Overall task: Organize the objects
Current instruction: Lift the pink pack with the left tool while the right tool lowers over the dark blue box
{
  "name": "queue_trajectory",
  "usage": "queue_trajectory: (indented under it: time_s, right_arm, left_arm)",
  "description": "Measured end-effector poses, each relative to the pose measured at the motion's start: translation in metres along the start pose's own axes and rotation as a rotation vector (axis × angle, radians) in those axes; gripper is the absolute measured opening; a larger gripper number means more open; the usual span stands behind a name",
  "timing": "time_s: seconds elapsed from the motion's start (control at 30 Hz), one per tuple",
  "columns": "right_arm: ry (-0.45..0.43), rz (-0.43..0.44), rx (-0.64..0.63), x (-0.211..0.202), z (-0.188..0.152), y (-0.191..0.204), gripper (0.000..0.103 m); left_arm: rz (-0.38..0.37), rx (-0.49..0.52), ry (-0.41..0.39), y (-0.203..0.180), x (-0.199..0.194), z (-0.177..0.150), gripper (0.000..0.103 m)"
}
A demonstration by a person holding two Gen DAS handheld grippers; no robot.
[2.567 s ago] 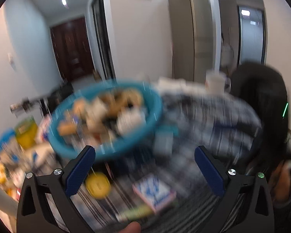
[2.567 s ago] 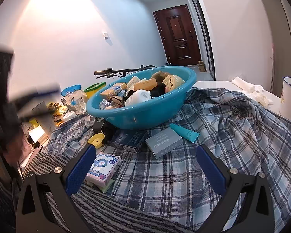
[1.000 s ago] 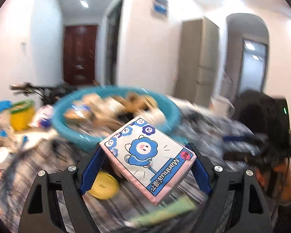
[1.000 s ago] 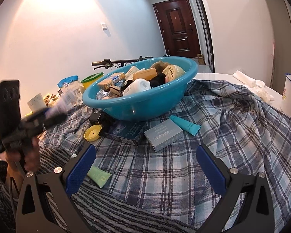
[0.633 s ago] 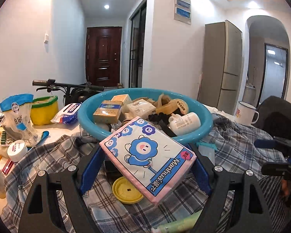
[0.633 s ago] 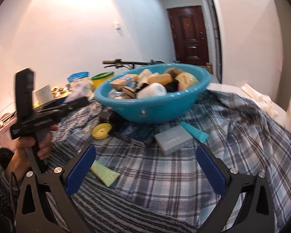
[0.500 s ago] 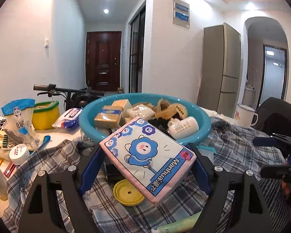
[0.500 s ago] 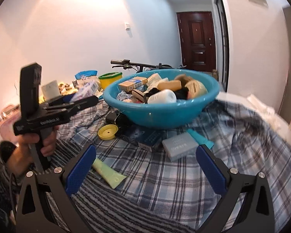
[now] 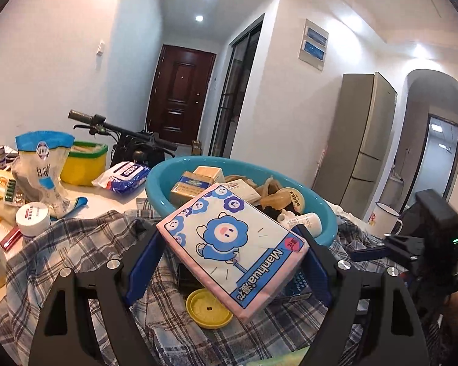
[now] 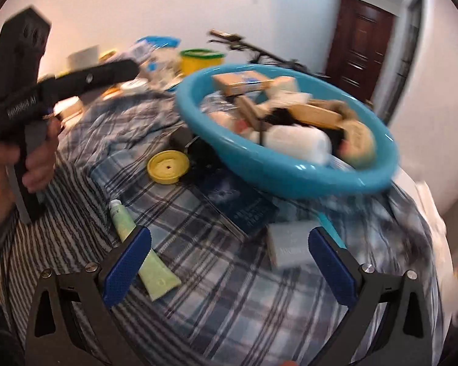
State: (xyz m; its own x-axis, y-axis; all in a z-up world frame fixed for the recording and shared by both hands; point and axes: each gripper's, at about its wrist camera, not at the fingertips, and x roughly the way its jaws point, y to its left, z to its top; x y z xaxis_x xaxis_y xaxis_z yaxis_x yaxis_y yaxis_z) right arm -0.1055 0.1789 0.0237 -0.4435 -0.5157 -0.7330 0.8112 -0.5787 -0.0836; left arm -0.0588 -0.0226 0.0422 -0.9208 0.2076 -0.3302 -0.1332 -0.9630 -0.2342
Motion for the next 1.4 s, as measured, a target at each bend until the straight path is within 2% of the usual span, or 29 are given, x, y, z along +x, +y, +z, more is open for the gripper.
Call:
queue_trajectory:
  time_s: [0.17,0.37,0.4,0.53,0.57,0.83,1.03,1.23,1.27,1.3,1.4]
  right_arm:
    - [0.05,0.05,-0.05,0.038,0.005,-0.01,0.102]
    - [0.078,0.113,-0.011,0.066,0.0,-0.031,0.089]
    - [0.078,0.125,-0.006,0.069,-0.001,-0.034,0.081]
    - [0.068,0.134,-0.028,0.071,-0.005,-0.033,0.073]
    - [0.068,0.122,-0.04,0.069,-0.006,-0.032,0.067]
    - [-0.001,0.084,-0.089,0.026,-0.011,-0.019,0.061]
    - [-0.072,0.034,-0.09,-0.021,-0.004,-0.009,0.058]
    - [-0.108,-0.013,-0.125,-0.056,0.005,0.008,0.051]
    - [-0.11,-0.01,-0.126,-0.059,0.008,0.009,0.034]
    - [-0.109,-0.012,-0.122,-0.061,0.009,0.01,0.023]
    - [-0.109,-0.018,-0.115,-0.059,0.011,0.009,0.023]
  left_arm:
    - [0.005,-0.007,0.016,0.001,0.004,-0.001,0.085]
    - [0.001,-0.002,0.033,0.0,0.008,-0.002,0.085]
    - [0.004,0.001,0.036,-0.001,0.009,-0.003,0.085]
    - [0.002,0.009,0.054,-0.002,0.014,-0.005,0.085]
    - [0.001,0.01,0.055,-0.002,0.014,-0.005,0.085]
    - [0.0,-0.012,0.059,0.001,0.015,-0.004,0.085]
    - [0.001,-0.033,0.056,0.005,0.014,-0.003,0.085]
    - [-0.002,-0.05,0.054,0.008,0.012,-0.003,0.085]
    - [-0.001,-0.054,0.052,0.009,0.012,-0.002,0.085]
    - [-0.001,-0.057,0.052,0.009,0.012,-0.002,0.085]
    - [-0.003,-0.067,0.056,0.011,0.012,-0.002,0.085]
